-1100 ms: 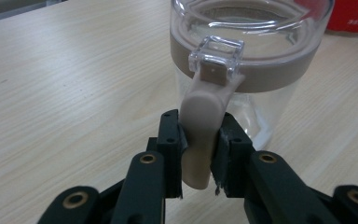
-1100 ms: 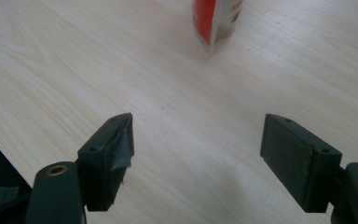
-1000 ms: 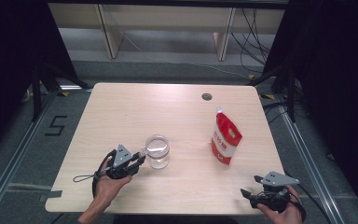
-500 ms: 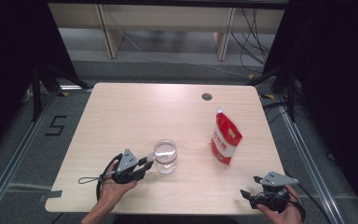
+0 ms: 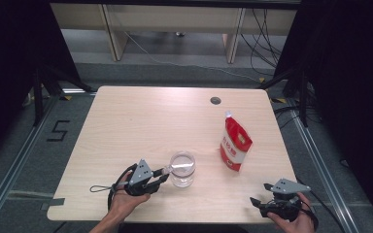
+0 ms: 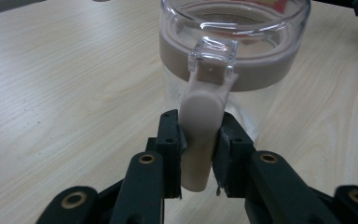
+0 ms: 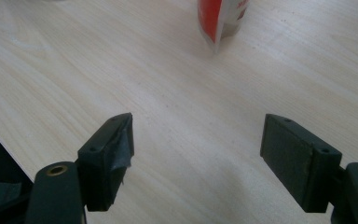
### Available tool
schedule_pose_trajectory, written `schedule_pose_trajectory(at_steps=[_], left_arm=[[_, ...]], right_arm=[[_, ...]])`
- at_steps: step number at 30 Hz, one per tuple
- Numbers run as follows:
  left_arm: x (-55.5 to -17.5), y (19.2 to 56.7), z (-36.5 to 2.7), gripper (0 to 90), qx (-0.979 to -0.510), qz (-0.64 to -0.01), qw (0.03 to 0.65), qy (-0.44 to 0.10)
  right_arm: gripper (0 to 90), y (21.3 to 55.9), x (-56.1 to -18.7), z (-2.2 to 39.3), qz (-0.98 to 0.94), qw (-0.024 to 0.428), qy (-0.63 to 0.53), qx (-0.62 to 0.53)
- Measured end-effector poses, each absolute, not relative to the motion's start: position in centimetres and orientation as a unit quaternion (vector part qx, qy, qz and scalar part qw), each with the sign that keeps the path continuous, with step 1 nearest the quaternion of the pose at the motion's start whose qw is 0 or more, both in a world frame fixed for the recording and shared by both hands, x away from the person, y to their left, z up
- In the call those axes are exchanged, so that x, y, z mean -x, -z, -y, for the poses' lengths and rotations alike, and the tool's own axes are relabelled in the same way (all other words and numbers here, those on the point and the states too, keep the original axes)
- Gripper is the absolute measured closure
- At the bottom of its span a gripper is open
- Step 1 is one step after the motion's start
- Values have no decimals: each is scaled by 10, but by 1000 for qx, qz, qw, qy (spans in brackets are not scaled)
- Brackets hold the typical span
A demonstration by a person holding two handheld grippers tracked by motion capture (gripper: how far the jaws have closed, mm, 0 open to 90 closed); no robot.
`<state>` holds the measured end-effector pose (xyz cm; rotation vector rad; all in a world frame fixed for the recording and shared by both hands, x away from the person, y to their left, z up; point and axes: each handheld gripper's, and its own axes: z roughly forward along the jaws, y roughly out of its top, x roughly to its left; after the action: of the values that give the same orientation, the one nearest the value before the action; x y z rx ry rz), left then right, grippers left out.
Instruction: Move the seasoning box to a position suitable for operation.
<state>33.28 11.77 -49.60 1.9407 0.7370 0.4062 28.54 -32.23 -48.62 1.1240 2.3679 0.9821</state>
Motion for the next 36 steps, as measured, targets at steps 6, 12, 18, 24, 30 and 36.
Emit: schedule_pose_trajectory(at_steps=[6, 12, 18, 24, 30, 36], left_arm=[[-333, 497, -115, 734, -804, -288, 495, -161], [-332, 497, -112, 734, -808, -270, 500, -156], [-333, 497, -111, 733, -815, -244, 504, -148], [-331, 497, -111, 733, -816, -241, 507, -137], [-333, 497, -113, 732, -820, -226, 508, -135], [-336, 498, -115, 724, -809, -258, 513, -126]], right_arm=[[266, 486, -285, 322, -834, 169, -346, -396], [266, 486, -285, 322, -834, 168, -346, -396], [266, 486, -286, 322, -835, 173, -348, -390], [266, 486, -286, 321, -837, 173, -346, -388], [266, 487, -285, 320, -835, 166, -346, -394], [266, 487, -285, 320, -837, 166, -344, -392]])
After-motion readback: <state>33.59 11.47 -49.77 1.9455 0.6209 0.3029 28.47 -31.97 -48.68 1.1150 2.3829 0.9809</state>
